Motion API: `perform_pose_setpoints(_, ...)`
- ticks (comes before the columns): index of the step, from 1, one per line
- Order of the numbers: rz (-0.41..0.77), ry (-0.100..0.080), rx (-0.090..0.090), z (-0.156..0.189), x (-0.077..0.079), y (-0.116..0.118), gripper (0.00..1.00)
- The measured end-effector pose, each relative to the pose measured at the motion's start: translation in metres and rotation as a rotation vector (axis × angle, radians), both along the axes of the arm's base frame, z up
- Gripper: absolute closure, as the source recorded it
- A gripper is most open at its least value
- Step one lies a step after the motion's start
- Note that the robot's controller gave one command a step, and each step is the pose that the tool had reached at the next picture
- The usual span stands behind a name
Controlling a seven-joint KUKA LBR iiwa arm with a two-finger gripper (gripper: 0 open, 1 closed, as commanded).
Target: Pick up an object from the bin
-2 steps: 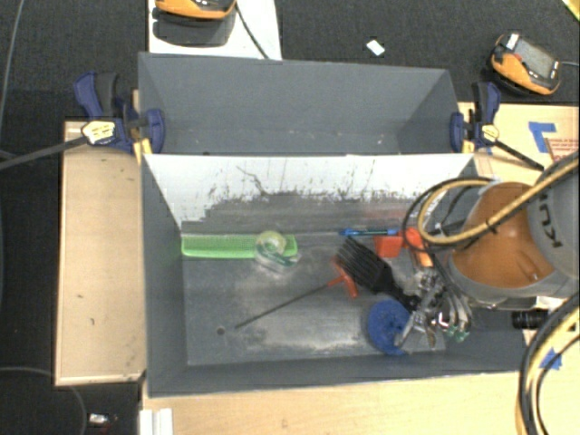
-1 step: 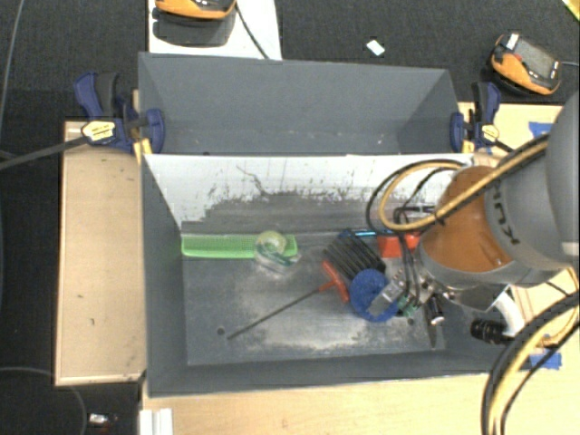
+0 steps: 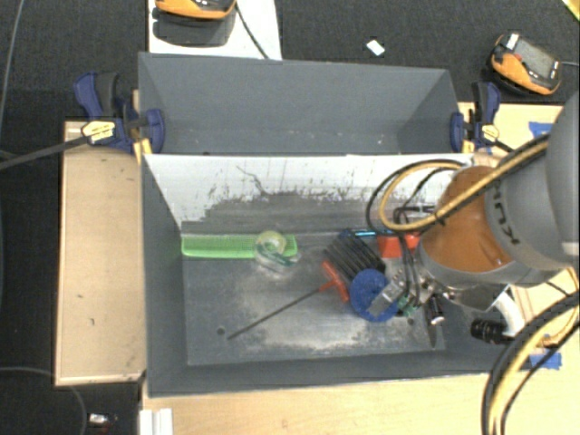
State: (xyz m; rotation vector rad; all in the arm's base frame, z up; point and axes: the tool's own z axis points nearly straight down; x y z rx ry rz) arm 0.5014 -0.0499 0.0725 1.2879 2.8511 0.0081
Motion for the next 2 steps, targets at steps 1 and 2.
perform_pose_setpoints(1, 0.002, 0.006, 0.0, 0.028, -0.002, 0.0, 1.0)
perform_pose_setpoints(2, 0.004, 0.007, -0.001, 0.076, -0.002, 0.0, 1.0)
